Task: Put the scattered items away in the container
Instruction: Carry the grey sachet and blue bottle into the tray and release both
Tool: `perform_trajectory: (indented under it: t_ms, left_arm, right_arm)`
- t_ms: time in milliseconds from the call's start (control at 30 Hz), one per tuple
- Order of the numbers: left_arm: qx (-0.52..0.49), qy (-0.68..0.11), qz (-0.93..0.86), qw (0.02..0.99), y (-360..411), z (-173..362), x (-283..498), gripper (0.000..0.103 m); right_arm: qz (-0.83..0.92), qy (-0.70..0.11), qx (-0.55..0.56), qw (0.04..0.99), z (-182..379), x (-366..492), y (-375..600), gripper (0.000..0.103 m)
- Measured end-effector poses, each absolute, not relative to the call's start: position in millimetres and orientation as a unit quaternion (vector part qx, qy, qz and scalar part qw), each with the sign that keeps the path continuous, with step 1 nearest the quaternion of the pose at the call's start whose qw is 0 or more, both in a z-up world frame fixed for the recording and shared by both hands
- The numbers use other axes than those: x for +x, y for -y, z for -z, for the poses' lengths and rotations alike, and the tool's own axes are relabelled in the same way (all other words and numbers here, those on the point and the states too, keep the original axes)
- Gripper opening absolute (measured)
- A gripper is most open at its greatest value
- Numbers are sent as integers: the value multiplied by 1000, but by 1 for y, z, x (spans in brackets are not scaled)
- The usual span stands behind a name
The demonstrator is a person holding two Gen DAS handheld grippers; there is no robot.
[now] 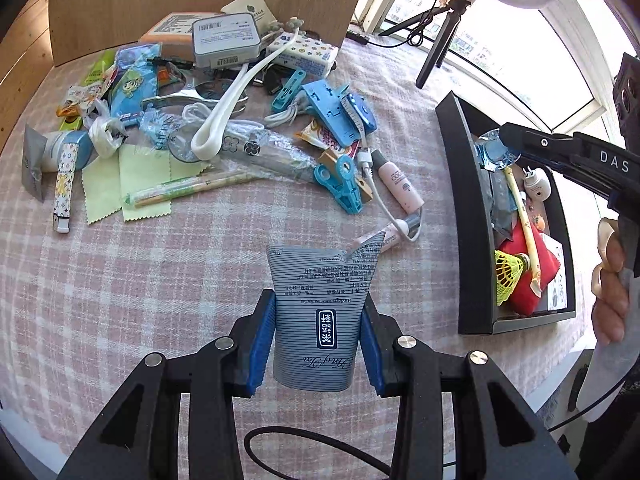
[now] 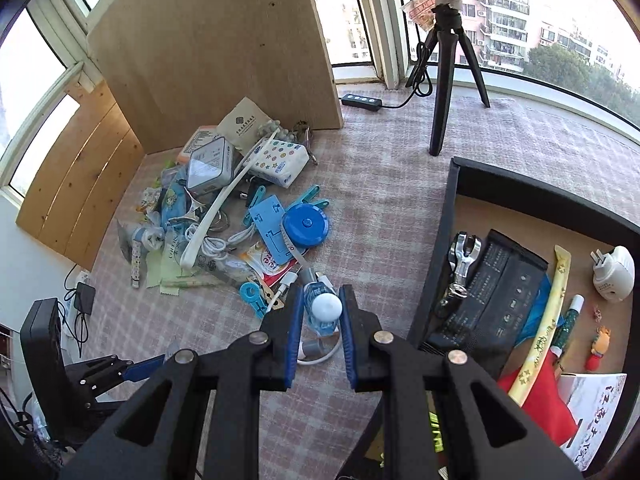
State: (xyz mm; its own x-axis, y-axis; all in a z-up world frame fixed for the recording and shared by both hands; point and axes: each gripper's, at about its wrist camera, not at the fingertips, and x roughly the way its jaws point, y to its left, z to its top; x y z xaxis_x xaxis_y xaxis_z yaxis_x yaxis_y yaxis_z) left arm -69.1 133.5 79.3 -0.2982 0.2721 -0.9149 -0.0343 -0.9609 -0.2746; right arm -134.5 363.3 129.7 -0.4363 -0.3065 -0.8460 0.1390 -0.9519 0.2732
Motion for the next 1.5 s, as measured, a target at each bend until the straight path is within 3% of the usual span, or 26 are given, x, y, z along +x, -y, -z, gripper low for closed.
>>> perform_trajectory:
  t_ms: [267, 800, 867, 900, 933, 1000, 1500]
  left_arm:
    - [-568, 85, -805, 151, -182, -107, -94, 37]
    - [-537, 53, -798, 267, -345, -144, -126, 37]
    - [-531, 47, -798, 281, -360, -146, -123, 43]
    - [-533, 45, -795, 288, -366, -146, -123, 57]
    - [-538, 42, -790, 293, -371, -144, -122, 67]
    - [-535, 36, -792, 292, -375, -145, -118, 67]
    - [-526, 37, -812, 251, -298, -153, -110, 62]
  right_arm:
    - [862, 97, 495, 52, -155, -116, -447, 18]
    - [854, 146, 490, -99, -147, -79, -583, 18]
    - [853, 150, 489, -103, -146, -78, -590, 18]
    - [853, 149, 489, -101, -145, -78, -592, 20]
    - [851, 149, 493, -104, -144, -79, -593, 31]
    - [850, 151, 492, -115, -144, -78, -593, 49]
    - [860, 144, 484, -68, -161, -82, -531, 50]
